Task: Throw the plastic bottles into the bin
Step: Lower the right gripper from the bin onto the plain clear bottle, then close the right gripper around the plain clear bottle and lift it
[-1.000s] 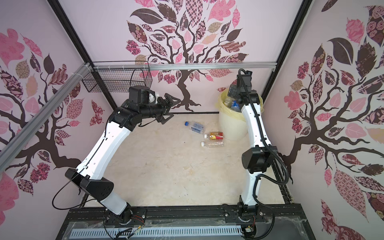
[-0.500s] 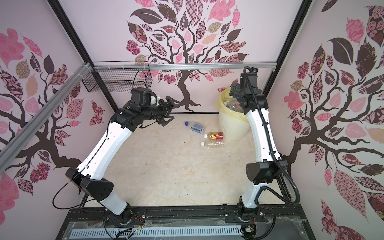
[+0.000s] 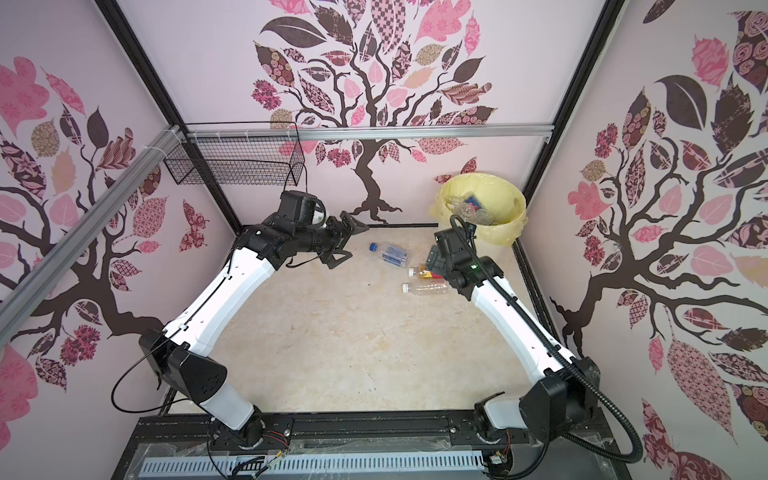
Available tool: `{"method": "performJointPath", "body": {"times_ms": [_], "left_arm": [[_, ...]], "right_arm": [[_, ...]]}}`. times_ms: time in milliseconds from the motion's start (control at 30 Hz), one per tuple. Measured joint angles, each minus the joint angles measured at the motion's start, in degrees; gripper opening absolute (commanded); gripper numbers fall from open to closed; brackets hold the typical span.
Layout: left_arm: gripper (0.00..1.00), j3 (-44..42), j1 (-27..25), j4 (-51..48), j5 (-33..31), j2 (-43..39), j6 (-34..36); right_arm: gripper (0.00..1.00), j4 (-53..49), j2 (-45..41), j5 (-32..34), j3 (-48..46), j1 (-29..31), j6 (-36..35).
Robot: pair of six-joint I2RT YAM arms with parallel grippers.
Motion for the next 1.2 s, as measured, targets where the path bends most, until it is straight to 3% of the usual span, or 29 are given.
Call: {"method": "performJointPath", "body": {"times_ms": [200, 600, 1200], "left_arm": [[0.97, -2.7, -0.7, 0.0, 0.2, -1.3, 0.0], [0.97, -7.9, -0.7, 0.5, 0.4, -4.2, -0.1], [0.97, -9.3, -0.7, 0.9, 0.9, -4.2, 0.0]], "right_arm": [[1.00, 3.4, 0.8, -3.6, -8.8, 0.0, 9.6], [0.99, 14.4, 13.9, -10.0, -10.1, -1.1, 21.9], [0.98, 25.9, 23.4, -12.4, -10.5, -4.3, 27.3]]}}
